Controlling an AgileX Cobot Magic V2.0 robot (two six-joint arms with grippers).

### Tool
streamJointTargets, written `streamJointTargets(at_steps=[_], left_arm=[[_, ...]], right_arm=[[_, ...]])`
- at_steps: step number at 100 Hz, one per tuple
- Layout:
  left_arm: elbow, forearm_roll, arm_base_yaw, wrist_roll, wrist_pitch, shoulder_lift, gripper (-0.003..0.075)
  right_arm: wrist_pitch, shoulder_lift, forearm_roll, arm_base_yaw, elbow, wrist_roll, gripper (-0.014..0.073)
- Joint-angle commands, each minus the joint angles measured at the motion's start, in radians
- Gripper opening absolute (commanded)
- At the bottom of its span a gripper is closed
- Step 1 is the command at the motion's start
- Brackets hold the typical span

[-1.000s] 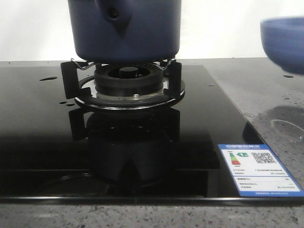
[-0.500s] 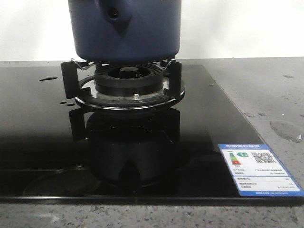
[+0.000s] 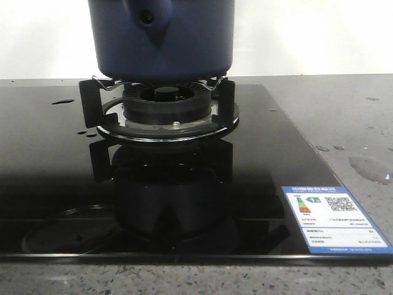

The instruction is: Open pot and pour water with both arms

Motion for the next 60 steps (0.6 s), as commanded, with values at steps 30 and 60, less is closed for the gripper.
streamJointTargets(at_steps=[30,60], left_arm=[[-0.034,-0.044,0.046,-0.011,-0.047,-0.033,0.0317],[-0.034,-0.079,0.104,-0.036,0.031,-0.035,0.0317]], right_arm=[[-0.484,-0.082,0.034,0.045,0.135,-0.077,-0.0054],[-0.935,-0.19,0.036,0.093,0.442,-0.182,-0.0055]])
